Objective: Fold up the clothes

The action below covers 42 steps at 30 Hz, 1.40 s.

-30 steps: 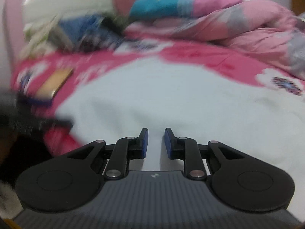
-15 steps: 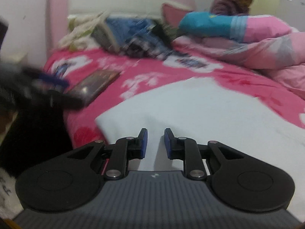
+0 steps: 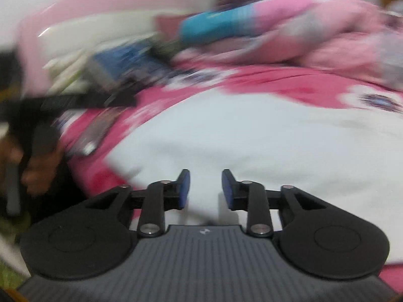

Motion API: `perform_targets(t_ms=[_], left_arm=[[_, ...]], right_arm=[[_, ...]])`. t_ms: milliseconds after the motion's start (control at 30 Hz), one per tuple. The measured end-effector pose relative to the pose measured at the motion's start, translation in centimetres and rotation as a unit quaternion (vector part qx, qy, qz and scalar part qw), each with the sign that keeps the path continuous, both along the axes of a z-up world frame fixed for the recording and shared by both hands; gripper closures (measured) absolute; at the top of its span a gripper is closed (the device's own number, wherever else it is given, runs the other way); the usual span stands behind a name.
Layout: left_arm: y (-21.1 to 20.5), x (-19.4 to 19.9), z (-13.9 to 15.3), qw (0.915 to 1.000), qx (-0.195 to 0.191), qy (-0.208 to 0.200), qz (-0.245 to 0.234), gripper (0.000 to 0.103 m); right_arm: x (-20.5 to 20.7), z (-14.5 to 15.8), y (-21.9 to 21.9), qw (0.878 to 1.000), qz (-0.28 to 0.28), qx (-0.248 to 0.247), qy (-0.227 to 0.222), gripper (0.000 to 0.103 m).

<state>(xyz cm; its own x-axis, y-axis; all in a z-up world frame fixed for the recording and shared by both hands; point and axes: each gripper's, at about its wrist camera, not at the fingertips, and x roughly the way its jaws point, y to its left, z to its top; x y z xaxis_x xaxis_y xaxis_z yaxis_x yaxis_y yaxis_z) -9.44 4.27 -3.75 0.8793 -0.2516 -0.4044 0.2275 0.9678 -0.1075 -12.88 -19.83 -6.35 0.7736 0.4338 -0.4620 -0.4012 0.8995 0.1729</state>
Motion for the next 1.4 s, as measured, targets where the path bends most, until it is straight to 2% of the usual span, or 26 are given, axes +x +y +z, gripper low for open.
perform_targets(t_ms=[133,267,400,467,533,633,967,1400], left_arm=[[-2.4,1.7,-1.3,0.9993,0.031,0.018,-0.011,0.0],[-3.9,2.5,-3.1,0.9967,0.071,0.037,-0.011,0.0],[-4.3,3.6,-4.8,0.9922,0.088,0.088,0.0,0.0],[-4.0,3.7,-5.1,0.9923,0.078,0.097,0.003,0.0],[-4.0,3.7,-5.0,0.9913,0.081,0.103,0.002,0.0],[-4.0,4.0,-4.7,0.9893,0.086,0.118,0.006,0.0],[-4.7,4.9,-3.9,0.9815,0.091,0.166,0.028,0.0],[-5.0,5.5,-3.4,0.9759,0.093,0.194,0.039,0.0]], right_arm=[[1.2,0.5,-3.1,0.994,-0.109,-0.004,0.0,0.059],[2.3,-0.7,-3.7,0.986,-0.165,-0.037,0.012,0.052],[2.8,-2.5,-3.6,0.982,-0.178,-0.054,0.026,0.036],[2.9,-2.9,-3.1,0.982,-0.174,-0.07,0.025,0.026],[2.9,-3.2,-2.2,0.981,-0.164,-0.094,0.03,0.009],[3.3,-3.2,-1.3,0.98,-0.165,-0.103,0.038,0.001],[3.0,-2.9,-1.1,0.978,-0.174,-0.1,0.058,0.001],[1.5,-2.8,-1.2,0.978,-0.171,-0.098,0.07,0.001]])
